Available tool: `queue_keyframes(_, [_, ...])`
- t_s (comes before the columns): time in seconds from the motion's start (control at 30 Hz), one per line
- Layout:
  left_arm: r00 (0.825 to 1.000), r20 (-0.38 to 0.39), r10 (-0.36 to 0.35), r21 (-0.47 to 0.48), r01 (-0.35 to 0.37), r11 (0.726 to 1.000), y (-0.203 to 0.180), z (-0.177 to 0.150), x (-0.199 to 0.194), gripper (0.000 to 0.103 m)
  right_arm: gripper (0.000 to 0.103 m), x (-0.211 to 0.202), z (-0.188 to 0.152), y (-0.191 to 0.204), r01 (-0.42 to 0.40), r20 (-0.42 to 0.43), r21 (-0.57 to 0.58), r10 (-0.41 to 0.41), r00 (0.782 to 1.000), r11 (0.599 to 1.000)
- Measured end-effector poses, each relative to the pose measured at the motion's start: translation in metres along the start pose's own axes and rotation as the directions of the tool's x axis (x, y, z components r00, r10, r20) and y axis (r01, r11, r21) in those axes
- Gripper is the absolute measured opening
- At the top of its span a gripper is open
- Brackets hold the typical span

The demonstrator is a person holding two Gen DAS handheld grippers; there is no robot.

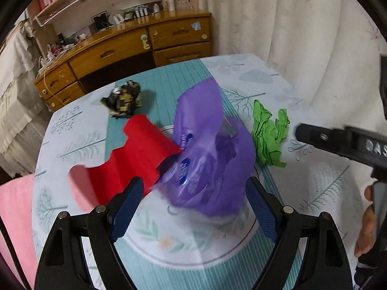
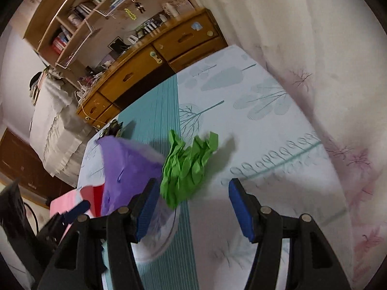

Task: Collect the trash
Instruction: 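Grasp the purple plastic bag with left tool while right tool grasps the green paper, then lift the purple bag with left tool while right tool lifts the green paper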

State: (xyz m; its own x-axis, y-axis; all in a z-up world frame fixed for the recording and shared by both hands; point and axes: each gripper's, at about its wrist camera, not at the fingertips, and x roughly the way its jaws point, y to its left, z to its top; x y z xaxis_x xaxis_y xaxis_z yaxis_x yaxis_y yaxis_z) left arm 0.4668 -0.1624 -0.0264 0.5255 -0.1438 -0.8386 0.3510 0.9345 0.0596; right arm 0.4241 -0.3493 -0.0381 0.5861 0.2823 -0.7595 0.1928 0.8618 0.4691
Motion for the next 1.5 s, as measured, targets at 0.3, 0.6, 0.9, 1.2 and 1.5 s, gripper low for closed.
queue_keyframes(0.3, [0.999, -0.019, 0.025, 0.034, -0.025, 0.999, -0.016, 0.007, 0.029, 0.085, 0.061, 0.055, 0.018, 0.010, 0.040, -0.059, -0.004, -0.040, 0.997, 0.999])
queue_keyframes(0.6, [0.999, -0.035, 0.014, 0.018, -0.013, 1.000, -0.011, 0.007, 0.045, 0.055, 0.042, 0.053, 0.001, 0.009, -0.004, -0.027, -0.076, 0.002, 1.000, 0.997])
queue_keyframes(0.9, [0.999, -0.037, -0.017, -0.028, 0.016, 0.999, -0.004, -0.008, 0.033, 0.017, 0.040, 0.028, -0.022, -0.005, -0.057, -0.036, -0.048, 0.055, 0.998, 0.997])
queue_keyframes(1.2, [0.995, 0.019, -0.096, 0.003, 0.096, 0.995, -0.005, -0.051, -0.040, 0.014, 0.039, -0.030, -0.085, 0.002, -0.139, -0.010, -0.076, 0.138, 0.990, 0.987])
queue_keyframes(1.5, [0.987, 0.068, -0.147, 0.087, 0.141, 0.986, -0.008, -0.129, -0.146, 0.014, 0.039, -0.104, -0.172, 0.010, -0.232, 0.013, -0.086, 0.234, 0.972, 0.969])
